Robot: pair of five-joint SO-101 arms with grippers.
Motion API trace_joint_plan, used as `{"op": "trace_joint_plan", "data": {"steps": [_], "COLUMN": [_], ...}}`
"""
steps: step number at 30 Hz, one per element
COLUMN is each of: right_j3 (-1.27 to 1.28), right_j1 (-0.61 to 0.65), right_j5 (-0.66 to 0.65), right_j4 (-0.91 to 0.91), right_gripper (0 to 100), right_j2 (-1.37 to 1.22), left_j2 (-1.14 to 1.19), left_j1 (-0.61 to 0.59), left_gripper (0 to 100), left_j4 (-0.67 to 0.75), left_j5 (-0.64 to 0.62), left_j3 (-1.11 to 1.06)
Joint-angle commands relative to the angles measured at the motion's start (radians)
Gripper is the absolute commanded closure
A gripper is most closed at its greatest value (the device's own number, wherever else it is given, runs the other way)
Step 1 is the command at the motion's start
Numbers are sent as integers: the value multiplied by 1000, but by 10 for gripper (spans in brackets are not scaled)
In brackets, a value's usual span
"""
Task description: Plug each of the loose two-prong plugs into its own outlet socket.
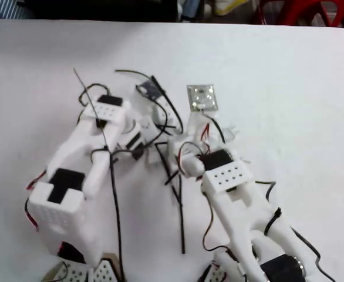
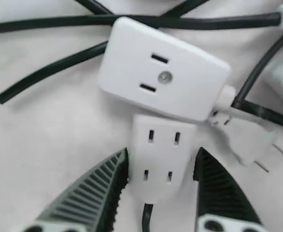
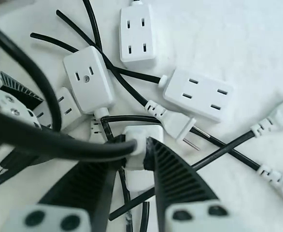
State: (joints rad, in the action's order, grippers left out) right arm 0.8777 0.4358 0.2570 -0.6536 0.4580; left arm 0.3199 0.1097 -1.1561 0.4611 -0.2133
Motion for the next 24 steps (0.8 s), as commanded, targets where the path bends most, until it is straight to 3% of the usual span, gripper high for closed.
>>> {"op": "trace_joint_plan", "data": {"steps": [1, 9, 16, 24], "right_j3": [-9, -32, -92, -106], "right_j1": [-10, 5, 116, 232], "right_j5": [0, -9, -192, -331], "right_j4": [15, 19, 22, 117], "right_gripper": [981, 981, 981, 981], "right_j2": [15, 16, 15, 2], "left_j2": [-143, -437, -670, -992], "left_j1": [-16, -179, -328, -426], "left_gripper": [759, 758, 759, 759], "left_j4": [-71, -181, -176, 72], "left_j5": [3, 3, 5, -8], "left_j3": [35, 14, -213, -655]}}
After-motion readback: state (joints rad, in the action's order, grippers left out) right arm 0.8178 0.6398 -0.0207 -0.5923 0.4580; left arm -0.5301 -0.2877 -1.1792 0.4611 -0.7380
